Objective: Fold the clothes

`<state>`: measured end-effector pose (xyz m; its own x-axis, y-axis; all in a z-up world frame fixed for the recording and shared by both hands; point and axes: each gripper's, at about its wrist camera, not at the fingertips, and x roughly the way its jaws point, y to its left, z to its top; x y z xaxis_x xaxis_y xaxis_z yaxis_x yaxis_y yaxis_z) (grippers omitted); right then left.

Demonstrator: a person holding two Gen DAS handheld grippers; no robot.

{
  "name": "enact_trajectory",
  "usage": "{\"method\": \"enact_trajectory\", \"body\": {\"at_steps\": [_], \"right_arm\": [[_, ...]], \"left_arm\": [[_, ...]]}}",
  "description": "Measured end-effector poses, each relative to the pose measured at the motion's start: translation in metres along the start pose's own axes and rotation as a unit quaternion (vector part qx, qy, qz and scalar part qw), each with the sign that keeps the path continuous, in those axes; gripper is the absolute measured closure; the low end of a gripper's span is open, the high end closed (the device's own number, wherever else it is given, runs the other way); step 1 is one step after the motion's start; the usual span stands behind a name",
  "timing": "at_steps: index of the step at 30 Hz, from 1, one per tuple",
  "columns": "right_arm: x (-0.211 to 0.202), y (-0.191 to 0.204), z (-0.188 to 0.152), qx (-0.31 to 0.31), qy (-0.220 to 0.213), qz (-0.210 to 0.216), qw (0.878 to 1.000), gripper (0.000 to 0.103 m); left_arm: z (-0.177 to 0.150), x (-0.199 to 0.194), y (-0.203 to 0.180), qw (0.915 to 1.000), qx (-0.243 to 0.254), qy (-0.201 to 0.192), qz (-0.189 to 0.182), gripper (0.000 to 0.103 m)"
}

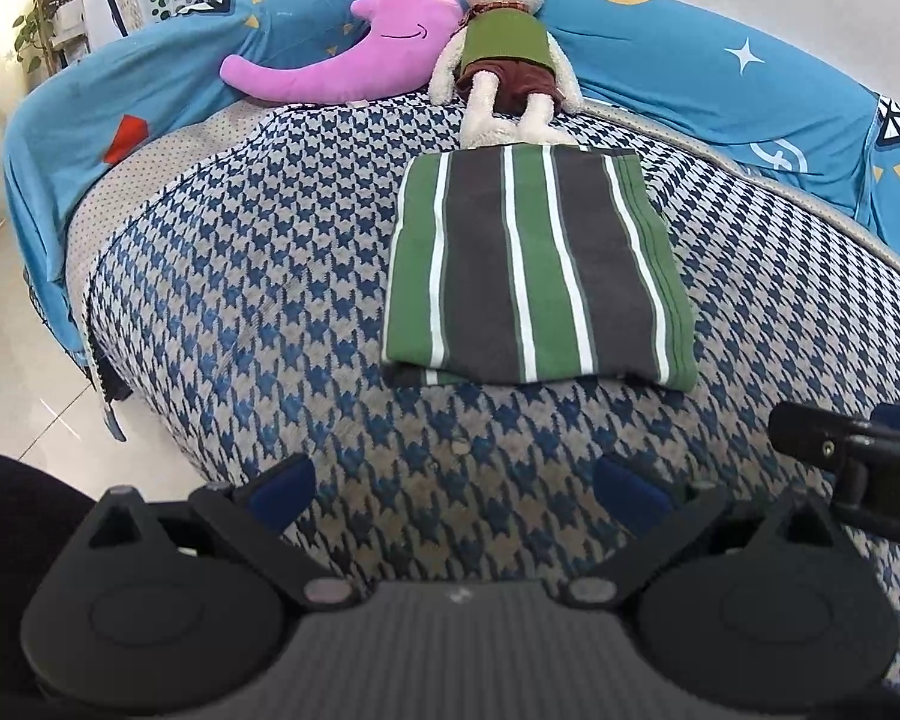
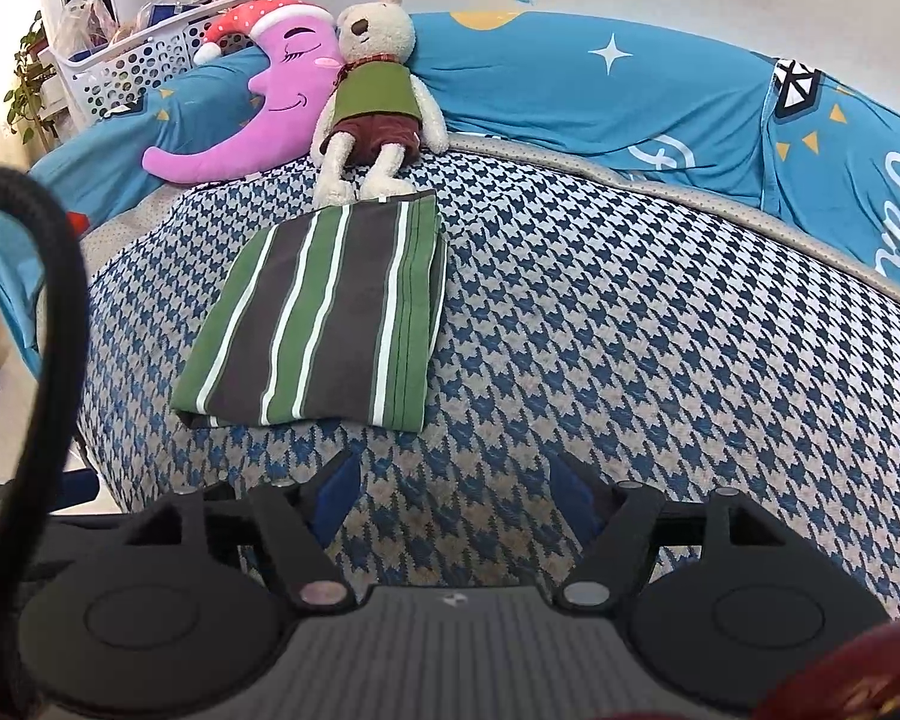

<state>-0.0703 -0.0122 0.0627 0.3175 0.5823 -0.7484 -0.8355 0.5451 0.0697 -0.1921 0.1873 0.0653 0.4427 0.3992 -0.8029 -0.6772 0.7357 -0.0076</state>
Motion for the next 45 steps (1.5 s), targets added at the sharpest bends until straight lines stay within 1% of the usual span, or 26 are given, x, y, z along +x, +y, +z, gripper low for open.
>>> {"method": "enact_trajectory", "body": {"at_steps": [9,34,45], "right_arm": [[-0.0019,-0.0023,-0.0024,0.003,0.004,-0.006,1.0,0.032],[-0.0045,-0.0003,-0.0038,0.004,0.006,-0.006,1.0,0.032],[-0.0035,0.001,-0.0023,-0.001,0.01,-0.002,1.0,0.032]], "left_arm": [[-0.001,-0.0056,-0.0017,1.0,0.005,-0.002,0.005,0.0],[-0.0033,-0.0078,-0.0059,0.9996,0.015,-0.005,0.022,0.0],[-0.0026,-0.007,-0.004,0.9996,0.014,-0.004,0.024,0.0]]}}
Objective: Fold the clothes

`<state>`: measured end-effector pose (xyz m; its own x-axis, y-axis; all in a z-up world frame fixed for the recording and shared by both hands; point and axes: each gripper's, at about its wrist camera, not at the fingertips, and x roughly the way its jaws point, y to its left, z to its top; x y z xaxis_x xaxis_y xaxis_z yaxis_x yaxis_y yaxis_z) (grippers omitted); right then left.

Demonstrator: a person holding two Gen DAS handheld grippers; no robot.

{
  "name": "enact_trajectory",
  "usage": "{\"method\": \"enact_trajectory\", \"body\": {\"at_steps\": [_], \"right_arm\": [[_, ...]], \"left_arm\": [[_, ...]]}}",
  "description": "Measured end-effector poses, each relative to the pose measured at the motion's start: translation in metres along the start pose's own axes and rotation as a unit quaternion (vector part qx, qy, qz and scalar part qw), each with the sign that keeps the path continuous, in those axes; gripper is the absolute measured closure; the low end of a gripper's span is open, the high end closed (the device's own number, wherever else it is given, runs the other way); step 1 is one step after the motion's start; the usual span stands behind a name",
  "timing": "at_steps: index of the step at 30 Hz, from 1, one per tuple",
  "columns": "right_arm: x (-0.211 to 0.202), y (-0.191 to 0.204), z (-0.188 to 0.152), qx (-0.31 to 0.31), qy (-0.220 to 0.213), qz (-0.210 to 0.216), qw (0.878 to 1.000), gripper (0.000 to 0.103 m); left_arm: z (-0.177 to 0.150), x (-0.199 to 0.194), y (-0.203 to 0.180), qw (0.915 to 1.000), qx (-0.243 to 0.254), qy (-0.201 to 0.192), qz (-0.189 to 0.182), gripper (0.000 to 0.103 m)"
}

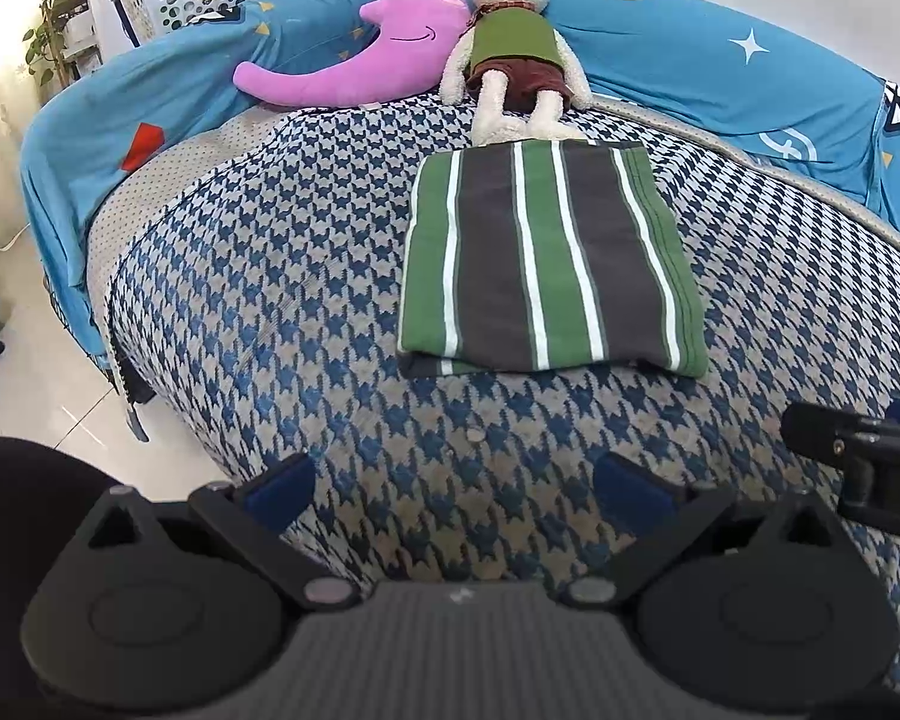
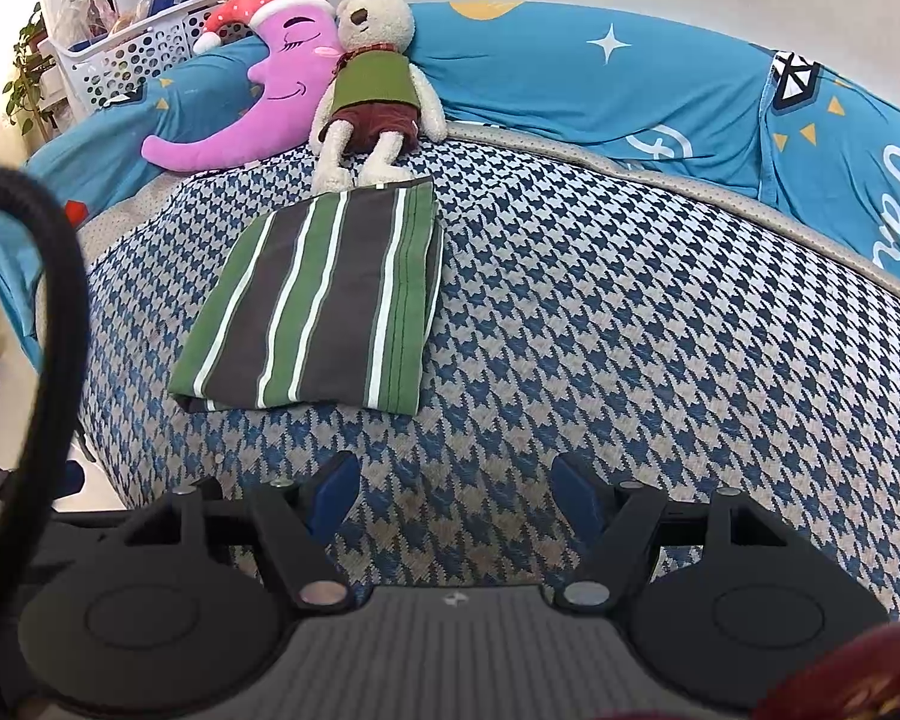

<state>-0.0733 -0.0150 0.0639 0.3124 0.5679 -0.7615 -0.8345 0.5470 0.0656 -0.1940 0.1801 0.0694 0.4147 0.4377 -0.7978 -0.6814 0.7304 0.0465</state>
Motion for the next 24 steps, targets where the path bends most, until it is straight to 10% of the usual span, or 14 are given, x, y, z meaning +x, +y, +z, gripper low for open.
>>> {"method": "enact_trajectory", "body": {"at_steps": [24], "right_arm": [[0.0049,0.0027,-0.0039,-0.01,0.007,-0.001,1.0,0.032]], "left_arm": [[-0.0029,0.0021,0.0032,1.0,0.0,0.0,0.005,0.0]]}}
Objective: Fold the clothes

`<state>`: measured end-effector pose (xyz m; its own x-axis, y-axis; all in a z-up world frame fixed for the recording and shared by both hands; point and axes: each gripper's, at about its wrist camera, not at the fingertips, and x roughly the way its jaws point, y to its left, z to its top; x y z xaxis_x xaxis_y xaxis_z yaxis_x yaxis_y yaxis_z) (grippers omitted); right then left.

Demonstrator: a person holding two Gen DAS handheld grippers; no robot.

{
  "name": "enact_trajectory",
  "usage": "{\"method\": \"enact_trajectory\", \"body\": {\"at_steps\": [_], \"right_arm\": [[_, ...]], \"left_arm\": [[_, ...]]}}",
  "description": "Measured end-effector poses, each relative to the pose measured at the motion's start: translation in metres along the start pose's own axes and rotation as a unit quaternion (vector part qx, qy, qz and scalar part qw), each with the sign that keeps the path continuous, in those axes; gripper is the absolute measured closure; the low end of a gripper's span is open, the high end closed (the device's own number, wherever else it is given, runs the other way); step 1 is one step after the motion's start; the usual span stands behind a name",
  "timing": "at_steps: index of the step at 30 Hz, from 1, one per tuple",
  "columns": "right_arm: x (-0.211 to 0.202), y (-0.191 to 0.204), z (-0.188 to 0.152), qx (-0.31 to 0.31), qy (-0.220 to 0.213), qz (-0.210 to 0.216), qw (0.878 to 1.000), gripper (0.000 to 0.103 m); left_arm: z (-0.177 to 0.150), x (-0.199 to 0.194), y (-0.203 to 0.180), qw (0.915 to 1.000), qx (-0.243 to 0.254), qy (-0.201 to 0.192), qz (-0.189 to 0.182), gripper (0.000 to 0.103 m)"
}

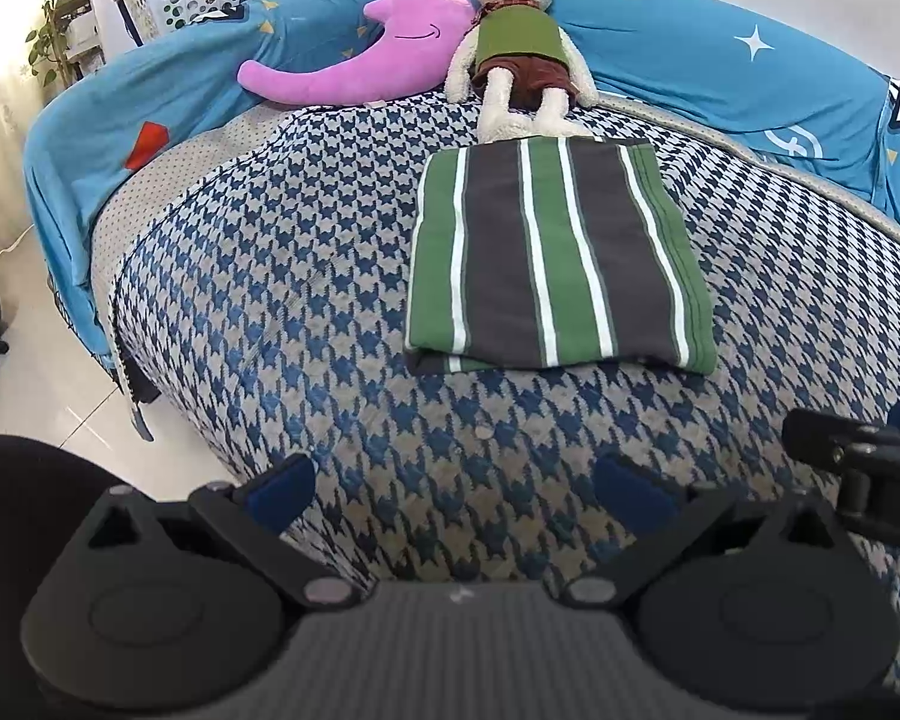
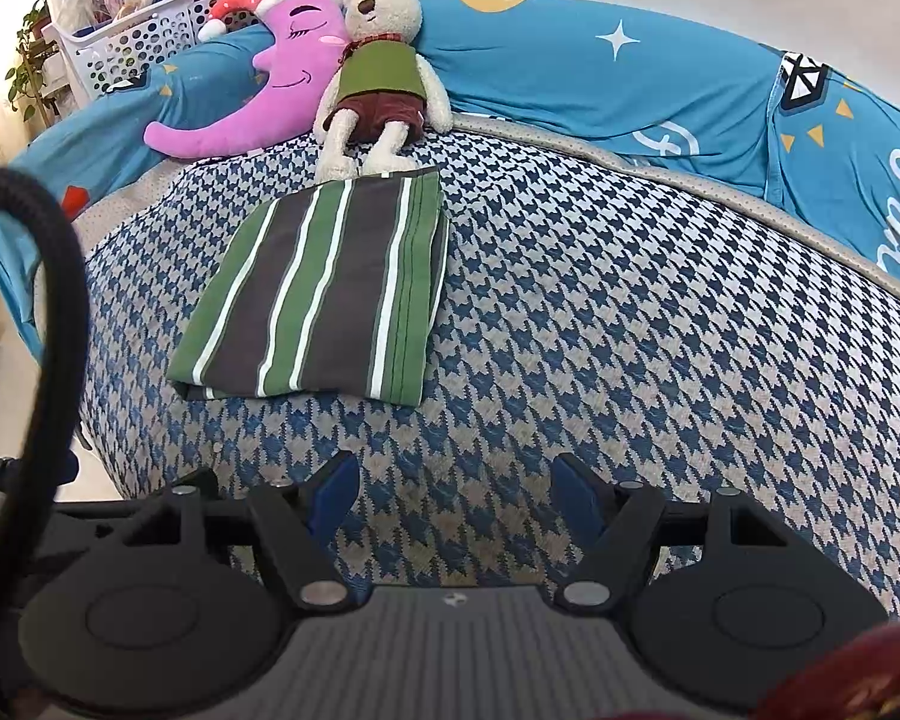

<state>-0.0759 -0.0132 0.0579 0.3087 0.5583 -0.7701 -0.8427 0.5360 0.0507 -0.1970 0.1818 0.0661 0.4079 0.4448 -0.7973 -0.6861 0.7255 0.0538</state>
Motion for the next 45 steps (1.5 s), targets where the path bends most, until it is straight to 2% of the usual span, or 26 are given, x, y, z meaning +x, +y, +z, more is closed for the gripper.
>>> {"method": "enact_trajectory", "body": {"at_steps": [35,45], "right_arm": [[0.003,0.007,-0.003,-0.012,0.001,-0.017,1.0,0.032],[0.005,0.01,-0.004,-0.016,0.003,-0.018,1.0,0.032]], "left_arm": [[-0.003,0.006,0.01,0.9999,-0.007,0.007,-0.01,0.0],[-0.005,0.008,0.01,0.9999,0.003,0.014,0.002,0.0]]}}
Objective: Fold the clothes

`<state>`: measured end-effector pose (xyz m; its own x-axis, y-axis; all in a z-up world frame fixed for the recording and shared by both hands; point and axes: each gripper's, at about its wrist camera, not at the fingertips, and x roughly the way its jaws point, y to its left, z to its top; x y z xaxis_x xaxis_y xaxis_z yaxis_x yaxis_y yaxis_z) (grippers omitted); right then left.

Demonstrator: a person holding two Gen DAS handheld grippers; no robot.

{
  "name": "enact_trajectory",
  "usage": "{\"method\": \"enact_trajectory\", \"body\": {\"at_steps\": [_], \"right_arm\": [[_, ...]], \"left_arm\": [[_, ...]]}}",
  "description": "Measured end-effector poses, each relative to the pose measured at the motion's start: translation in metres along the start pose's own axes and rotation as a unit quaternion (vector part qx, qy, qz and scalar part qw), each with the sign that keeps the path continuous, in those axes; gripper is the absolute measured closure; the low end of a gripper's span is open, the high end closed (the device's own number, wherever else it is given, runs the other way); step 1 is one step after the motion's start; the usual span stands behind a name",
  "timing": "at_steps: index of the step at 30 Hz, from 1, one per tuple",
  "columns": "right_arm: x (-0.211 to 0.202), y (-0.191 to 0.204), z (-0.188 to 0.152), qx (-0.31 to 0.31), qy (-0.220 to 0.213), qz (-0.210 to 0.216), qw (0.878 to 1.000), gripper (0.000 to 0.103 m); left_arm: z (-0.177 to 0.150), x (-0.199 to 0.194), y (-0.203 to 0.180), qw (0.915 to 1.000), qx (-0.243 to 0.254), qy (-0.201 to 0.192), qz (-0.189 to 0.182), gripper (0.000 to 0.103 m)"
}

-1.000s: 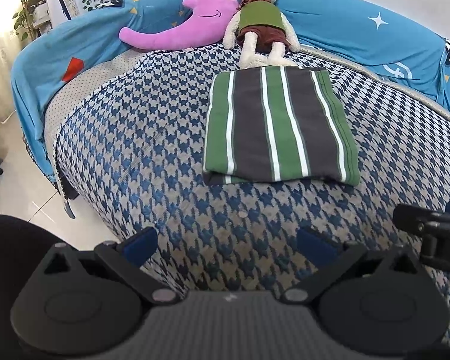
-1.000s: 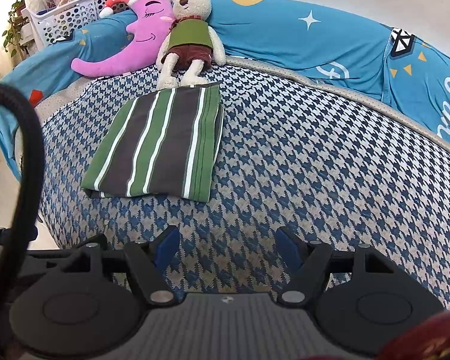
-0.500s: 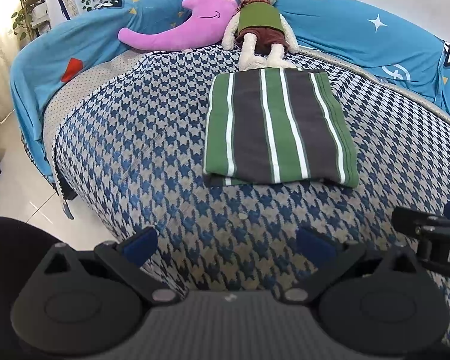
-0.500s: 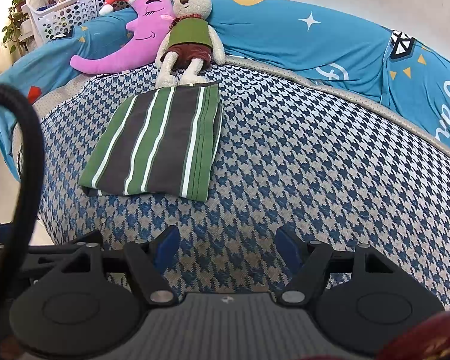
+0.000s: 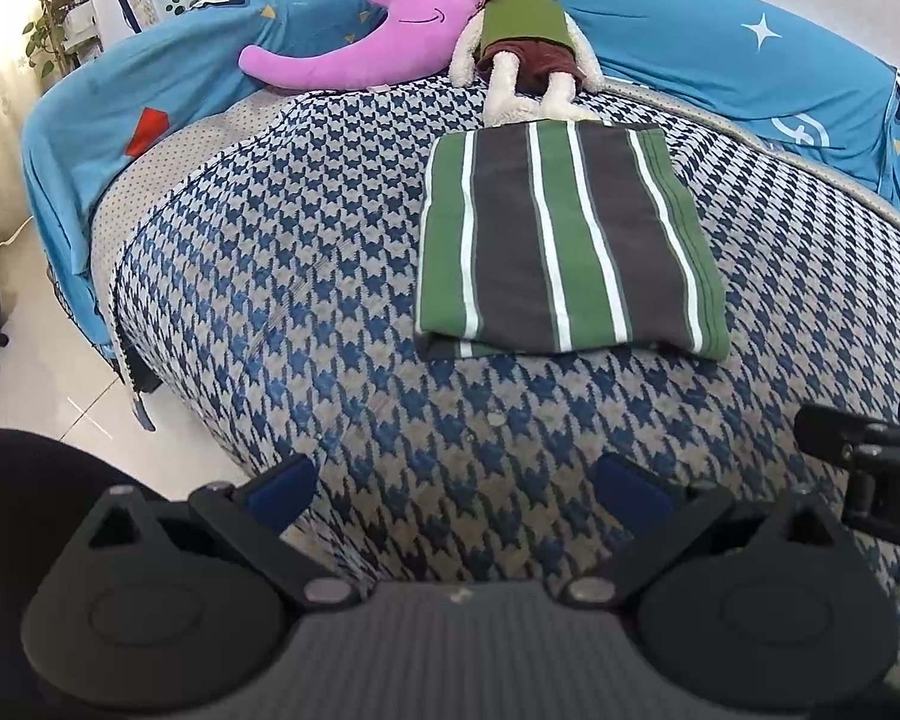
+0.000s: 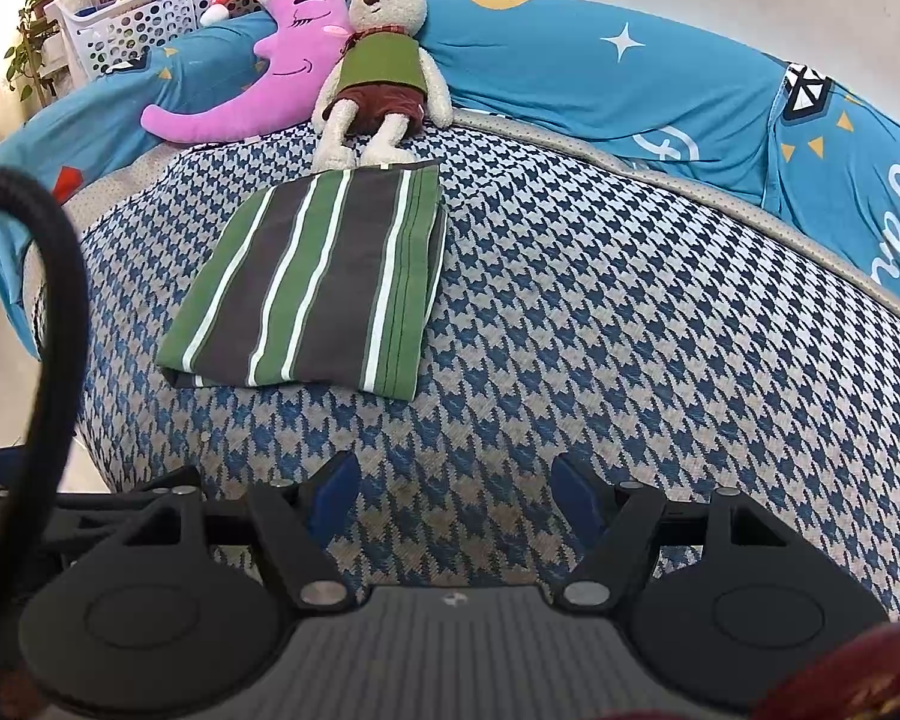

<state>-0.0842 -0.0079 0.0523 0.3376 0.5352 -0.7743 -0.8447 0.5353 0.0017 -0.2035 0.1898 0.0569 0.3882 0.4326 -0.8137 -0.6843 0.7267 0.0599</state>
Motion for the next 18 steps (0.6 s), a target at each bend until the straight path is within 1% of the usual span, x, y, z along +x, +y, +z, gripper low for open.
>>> {"method": "enact_trajectory", "body": {"at_steps": [4,18], "right_arm": [[-0.0004,0.0012,0.0002,0.0,-0.001,-0.001,1.0,0.032],[0.0009,0.0051,-0.0019,-0.005,0.0,-0.004,1.0,0.032]], "left_arm": [[-0.0012,0.0,-0.0004,1.0,-0.004,0.007,-0.002,0.0],[-0.0027,0.0003,-0.0022,0.9999,0.005,0.009,0.003,0.0]]}}
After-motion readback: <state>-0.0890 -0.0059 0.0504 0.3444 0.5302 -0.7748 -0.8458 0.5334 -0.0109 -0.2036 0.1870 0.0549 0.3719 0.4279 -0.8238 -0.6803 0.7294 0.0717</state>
